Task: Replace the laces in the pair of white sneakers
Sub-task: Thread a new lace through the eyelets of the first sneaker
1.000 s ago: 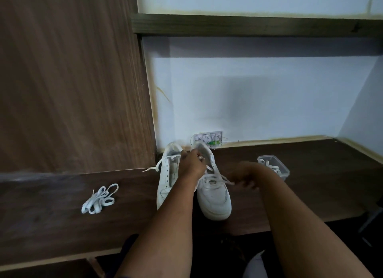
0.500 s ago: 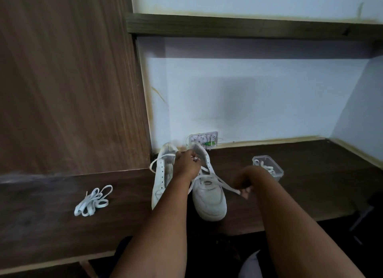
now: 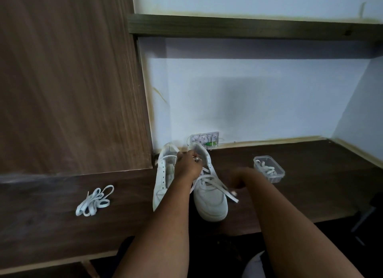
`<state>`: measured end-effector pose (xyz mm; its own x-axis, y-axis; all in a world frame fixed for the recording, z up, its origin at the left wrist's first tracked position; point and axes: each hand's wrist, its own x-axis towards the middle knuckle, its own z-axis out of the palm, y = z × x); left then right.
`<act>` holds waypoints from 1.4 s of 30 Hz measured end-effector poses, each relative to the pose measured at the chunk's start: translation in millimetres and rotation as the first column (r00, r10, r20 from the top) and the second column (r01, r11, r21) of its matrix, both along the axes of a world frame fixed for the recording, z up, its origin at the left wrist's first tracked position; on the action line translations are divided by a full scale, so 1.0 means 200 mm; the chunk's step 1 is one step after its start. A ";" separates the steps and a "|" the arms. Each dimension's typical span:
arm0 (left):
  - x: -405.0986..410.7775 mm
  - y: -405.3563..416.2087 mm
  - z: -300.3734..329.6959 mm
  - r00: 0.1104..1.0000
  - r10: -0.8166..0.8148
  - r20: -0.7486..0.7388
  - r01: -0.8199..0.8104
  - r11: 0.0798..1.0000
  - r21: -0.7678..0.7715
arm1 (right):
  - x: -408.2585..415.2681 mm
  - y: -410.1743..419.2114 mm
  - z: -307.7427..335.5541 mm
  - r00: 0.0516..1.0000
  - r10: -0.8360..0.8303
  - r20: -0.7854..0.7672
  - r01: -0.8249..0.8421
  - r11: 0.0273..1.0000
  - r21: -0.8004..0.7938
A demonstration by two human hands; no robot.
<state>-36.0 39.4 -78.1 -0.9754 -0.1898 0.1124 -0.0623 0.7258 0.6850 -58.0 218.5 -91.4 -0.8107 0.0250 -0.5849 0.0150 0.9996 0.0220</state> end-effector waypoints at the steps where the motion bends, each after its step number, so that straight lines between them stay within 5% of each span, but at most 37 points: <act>1: 0.00 0.00 0.00 1.000 -0.002 0.002 0.002 1.000 -0.004 | -0.02 0.07 -0.03 0.987 -0.090 0.134 0.082 0.994 0.068; 4: 0.00 0.00 0.00 1.000 -0.006 0.008 0.006 1.000 -0.008 | 0.13 0.11 0.12 0.929 -0.289 0.230 0.255 0.953 0.165; 7: 0.00 0.00 0.00 1.000 -0.008 0.019 0.008 1.000 -0.004 | 0.15 0.06 0.14 0.982 -0.123 -0.143 0.137 0.986 0.096; 10: 0.00 0.00 0.01 1.000 -0.010 0.018 0.010 1.000 0.015 | 0.11 -0.08 0.09 0.948 0.080 -0.308 -0.119 0.987 -0.108; 13: 0.00 -0.01 0.01 1.000 -0.009 0.025 0.009 1.000 0.018 | 0.11 -0.12 0.09 0.926 0.050 -0.375 -0.124 0.976 -0.176; 15: 0.00 -0.01 0.01 0.999 -0.012 0.036 0.011 1.000 0.012 | 0.11 -0.08 0.09 0.938 0.088 -0.335 -0.145 0.978 -0.149; 19: 0.00 -0.01 0.01 0.999 -0.010 0.048 0.011 1.000 -0.017 | 0.20 0.07 0.16 0.996 -0.050 0.072 0.055 0.996 -0.071; 21: 0.00 0.00 0.02 0.999 -0.006 0.048 0.007 1.000 -0.018 | 0.24 0.13 0.17 0.988 -0.087 0.128 0.080 0.995 0.057; 23: 0.00 0.00 0.02 0.998 0.013 0.058 -0.015 0.999 0.043 | 0.21 0.19 0.12 0.979 -0.195 0.051 0.190 0.978 0.090; 25: 0.01 -0.01 0.04 0.994 0.019 0.109 -0.031 0.994 0.103 | 0.06 0.22 -0.02 0.942 -0.336 -0.011 0.335 0.940 -0.060; 27: 0.03 -0.01 0.07 0.967 -0.081 0.241 0.080 0.997 0.013 | -0.13 0.23 -0.16 0.936 -0.299 -0.184 0.260 0.942 -0.212; 30: 0.08 0.02 0.11 0.876 -0.192 0.442 0.323 0.915 -0.242 | 0.04 -0.01 0.05 0.857 -0.206 -0.471 0.028 0.934 -0.357; 34: 0.14 0.06 0.19 0.786 -0.327 0.525 0.468 0.869 -0.159 | 0.12 -0.18 0.11 0.912 -0.239 -0.335 0.011 0.828 -0.560; 38: 0.21 0.07 0.28 0.506 -0.510 0.696 0.544 0.814 0.201 | 0.15 -0.15 0.11 0.957 -0.254 -0.142 0.100 0.745 -0.659; 40: 0.19 0.03 0.28 0.525 -0.472 0.708 0.494 0.847 0.197 | 0.16 -0.08 0.10 0.964 -0.267 -0.015 0.180 0.690 -0.701; 42: 0.15 -0.01 0.26 0.642 -0.355 0.679 0.372 0.919 0.130 | 0.15 0.00 0.09 0.890 -0.451 -0.064 0.271 0.637 -0.721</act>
<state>-6.0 36.7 -27.0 -0.7723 0.1913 -0.6057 -0.2293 0.8053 0.5467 -28.8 217.6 -73.0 -0.9291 0.0164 -0.3695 0.2925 0.6440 -0.7069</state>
